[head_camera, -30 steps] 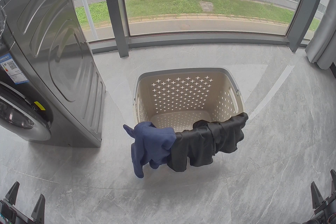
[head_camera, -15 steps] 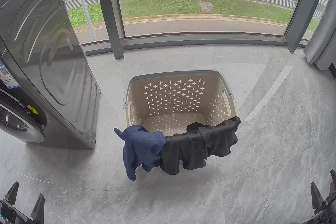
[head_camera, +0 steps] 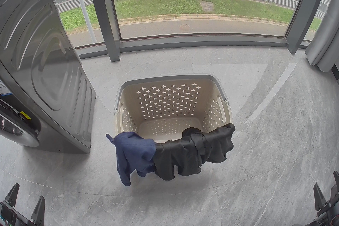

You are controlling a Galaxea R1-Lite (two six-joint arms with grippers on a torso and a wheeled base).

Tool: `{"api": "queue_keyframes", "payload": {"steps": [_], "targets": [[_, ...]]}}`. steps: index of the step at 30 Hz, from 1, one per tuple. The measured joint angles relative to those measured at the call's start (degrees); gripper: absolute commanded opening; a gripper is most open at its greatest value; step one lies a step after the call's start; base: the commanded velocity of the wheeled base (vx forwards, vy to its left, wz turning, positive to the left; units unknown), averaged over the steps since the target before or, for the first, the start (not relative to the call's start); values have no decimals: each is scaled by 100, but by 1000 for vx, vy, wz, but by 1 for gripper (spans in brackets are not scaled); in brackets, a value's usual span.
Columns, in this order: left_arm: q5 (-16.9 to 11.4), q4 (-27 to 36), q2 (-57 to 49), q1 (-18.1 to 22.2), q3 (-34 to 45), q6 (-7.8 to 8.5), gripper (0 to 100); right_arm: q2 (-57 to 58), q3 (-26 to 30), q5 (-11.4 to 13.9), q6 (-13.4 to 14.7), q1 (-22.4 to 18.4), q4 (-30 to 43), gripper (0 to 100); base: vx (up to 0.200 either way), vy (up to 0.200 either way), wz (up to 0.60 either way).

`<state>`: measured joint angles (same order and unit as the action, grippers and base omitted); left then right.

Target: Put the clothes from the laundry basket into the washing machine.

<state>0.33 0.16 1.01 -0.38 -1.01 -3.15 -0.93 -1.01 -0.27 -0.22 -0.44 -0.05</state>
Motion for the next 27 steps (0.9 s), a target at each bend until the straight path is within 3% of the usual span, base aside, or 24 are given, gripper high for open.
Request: {"api": "queue_keyframes", "payload": {"steps": [5,20,27], "targets": [[2,2,2,0,0,0,100,0,0,0,0,0,-2,100,0,0,0],[2,2,2,-2,0,0,100,0,0,2,-2,0,-2,100,200,0,0],[13,2,2,0,0,0,100,0,0,2,-2,4,-2,100,0,0,0]]}}
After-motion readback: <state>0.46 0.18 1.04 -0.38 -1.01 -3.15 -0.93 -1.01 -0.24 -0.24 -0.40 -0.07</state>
